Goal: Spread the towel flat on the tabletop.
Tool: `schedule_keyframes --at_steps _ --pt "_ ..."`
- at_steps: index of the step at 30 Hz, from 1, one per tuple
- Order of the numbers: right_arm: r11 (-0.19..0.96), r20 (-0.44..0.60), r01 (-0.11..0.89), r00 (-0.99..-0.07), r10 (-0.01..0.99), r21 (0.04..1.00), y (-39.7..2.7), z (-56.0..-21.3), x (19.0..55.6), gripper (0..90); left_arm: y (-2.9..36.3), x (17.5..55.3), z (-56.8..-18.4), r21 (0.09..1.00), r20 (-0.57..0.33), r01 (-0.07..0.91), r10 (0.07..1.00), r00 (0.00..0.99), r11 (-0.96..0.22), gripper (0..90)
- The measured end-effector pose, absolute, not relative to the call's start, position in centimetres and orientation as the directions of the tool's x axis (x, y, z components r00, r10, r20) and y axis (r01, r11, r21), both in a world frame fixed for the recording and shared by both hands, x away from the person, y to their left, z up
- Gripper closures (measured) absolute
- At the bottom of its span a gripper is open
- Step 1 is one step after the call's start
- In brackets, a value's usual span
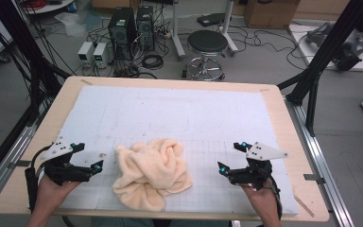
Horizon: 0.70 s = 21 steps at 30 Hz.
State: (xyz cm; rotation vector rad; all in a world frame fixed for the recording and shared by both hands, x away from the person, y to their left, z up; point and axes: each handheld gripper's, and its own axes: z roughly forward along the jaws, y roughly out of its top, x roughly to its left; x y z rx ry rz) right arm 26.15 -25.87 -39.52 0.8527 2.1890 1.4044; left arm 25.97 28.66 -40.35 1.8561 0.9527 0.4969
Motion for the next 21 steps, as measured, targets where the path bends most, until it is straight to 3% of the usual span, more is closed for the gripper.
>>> schedule_keyframes --at_steps 21 --pt "0.287 0.013 0.277 -0.739 0.674 0.917 -25.86 -39.41 26.14 10.8 28.40 25.97 -40.32 0.885 -0.068 0.398 0.781 0.621 -0.240 2.0"
